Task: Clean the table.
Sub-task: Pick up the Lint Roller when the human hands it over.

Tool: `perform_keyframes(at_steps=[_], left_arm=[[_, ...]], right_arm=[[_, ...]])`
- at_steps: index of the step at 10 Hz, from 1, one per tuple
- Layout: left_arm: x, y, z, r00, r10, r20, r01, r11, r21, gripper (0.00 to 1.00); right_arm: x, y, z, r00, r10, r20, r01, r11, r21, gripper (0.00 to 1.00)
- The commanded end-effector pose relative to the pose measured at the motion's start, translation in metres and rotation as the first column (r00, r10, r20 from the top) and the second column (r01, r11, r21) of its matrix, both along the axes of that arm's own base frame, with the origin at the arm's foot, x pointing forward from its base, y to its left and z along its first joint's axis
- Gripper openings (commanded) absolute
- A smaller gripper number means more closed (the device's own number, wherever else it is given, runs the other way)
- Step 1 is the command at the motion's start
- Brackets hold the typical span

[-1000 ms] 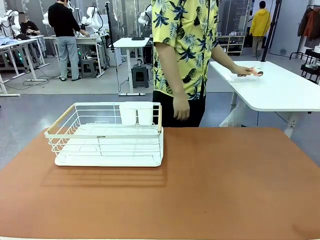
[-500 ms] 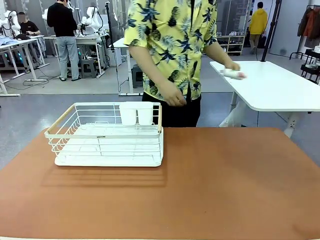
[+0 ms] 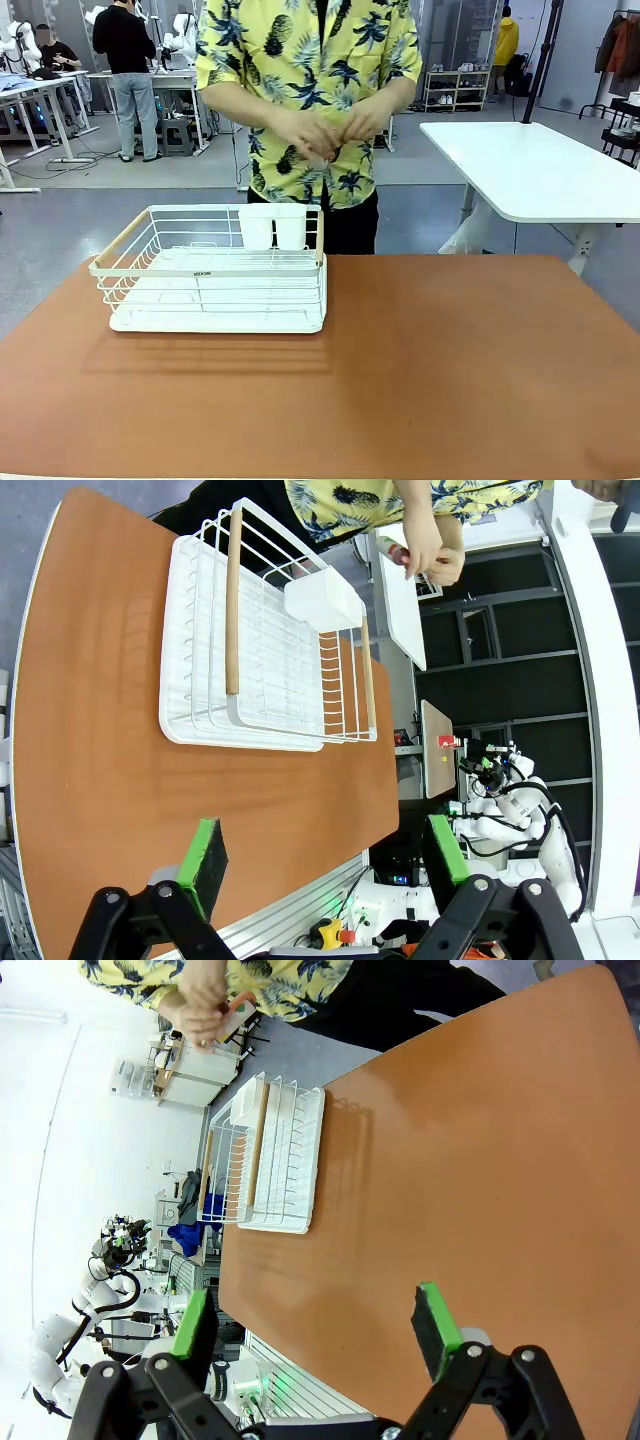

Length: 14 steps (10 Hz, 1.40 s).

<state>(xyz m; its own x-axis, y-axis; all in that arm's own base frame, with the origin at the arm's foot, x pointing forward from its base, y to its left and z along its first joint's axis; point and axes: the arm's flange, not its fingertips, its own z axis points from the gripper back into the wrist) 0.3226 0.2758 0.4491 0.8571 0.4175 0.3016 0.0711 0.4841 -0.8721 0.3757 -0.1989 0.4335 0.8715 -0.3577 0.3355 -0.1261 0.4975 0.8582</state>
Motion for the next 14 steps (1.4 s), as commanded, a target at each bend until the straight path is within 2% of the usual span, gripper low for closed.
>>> perform_keyframes(at_steps=[1,14], left_arm=[[-0.003,0.0013,0.0014,1.0,-0.008,0.026,0.008,1.0,-0.01,1.0],[-0.003,0.0013,0.0014,1.0,-0.008,0.026,0.008,1.0,-0.01,1.0]], right_arm=[[0.001,-0.0002,0.0012,1.0,-0.001,0.015,0.0,1.0,0.012,1.0],[0.001,-0.0002,0.0012,1.0,-0.001,0.015,0.0,1.0,0.012,1.0]])
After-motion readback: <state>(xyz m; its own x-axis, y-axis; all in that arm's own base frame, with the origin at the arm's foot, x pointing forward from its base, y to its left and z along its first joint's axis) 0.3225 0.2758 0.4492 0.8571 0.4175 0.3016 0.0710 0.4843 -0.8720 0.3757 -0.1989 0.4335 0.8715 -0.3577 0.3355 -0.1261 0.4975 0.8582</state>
